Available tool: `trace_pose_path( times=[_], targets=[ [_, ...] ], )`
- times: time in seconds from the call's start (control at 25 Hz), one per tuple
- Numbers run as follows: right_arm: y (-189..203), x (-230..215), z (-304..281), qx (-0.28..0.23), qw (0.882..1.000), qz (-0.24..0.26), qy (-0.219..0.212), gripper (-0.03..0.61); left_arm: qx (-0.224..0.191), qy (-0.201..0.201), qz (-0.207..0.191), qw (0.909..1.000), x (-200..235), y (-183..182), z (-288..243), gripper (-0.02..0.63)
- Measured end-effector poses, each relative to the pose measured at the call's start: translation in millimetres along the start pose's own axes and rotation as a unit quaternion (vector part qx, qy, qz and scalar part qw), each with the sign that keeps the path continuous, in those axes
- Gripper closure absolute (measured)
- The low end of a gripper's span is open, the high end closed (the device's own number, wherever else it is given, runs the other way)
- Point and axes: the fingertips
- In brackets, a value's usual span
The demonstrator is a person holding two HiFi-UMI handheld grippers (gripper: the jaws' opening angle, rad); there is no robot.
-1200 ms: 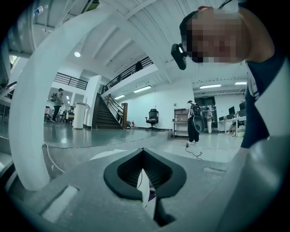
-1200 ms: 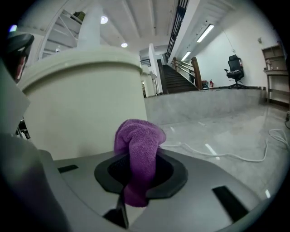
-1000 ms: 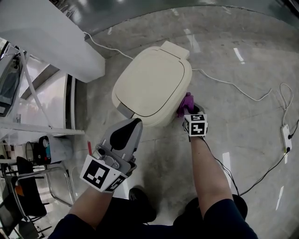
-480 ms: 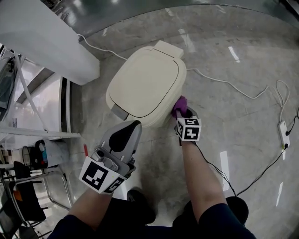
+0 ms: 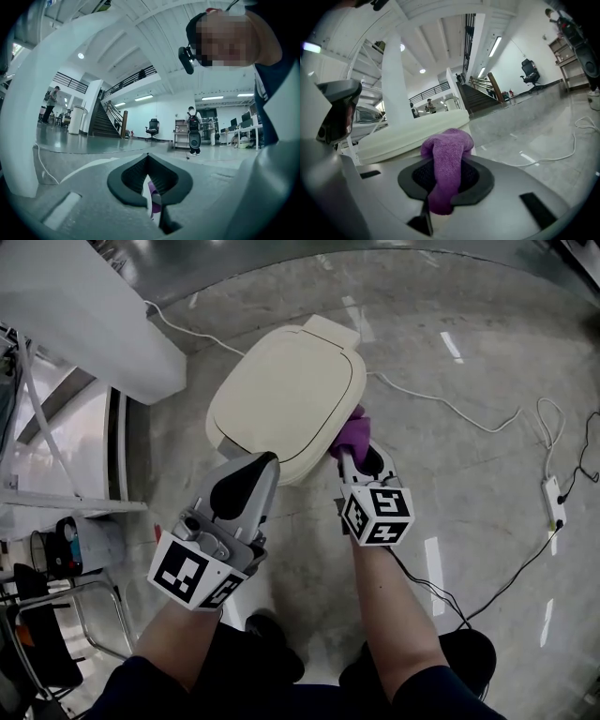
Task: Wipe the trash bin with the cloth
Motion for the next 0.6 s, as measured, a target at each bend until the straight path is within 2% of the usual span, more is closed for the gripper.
trace_pose_path(
  times=[0.12, 0.28, 0.6],
  targets=[
    [21, 7, -1, 0.019, 1.000, 0.013, -0.003, 0.500, 0.000, -0.006, -0.007, 1.0000, 2, -2, 7, 0.615],
    [78, 12, -11, 0.075, 0.997, 0.015, -0.001, 0.500, 0.001, -0.013, -0.006, 0.9999, 4, -4, 17, 0.615],
    [185, 23, -29, 0.168, 0.986, -0.024, -0.001, 0.500, 0.009, -0.026, -0.007, 0.9996, 9, -1, 36, 0.615]
  ],
)
Point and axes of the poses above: the fingertips, and each gripper's own axes: z backward along the fingers, x to its left, y out of its underside, and after that the axes turned 13 degrees about z, right-handed
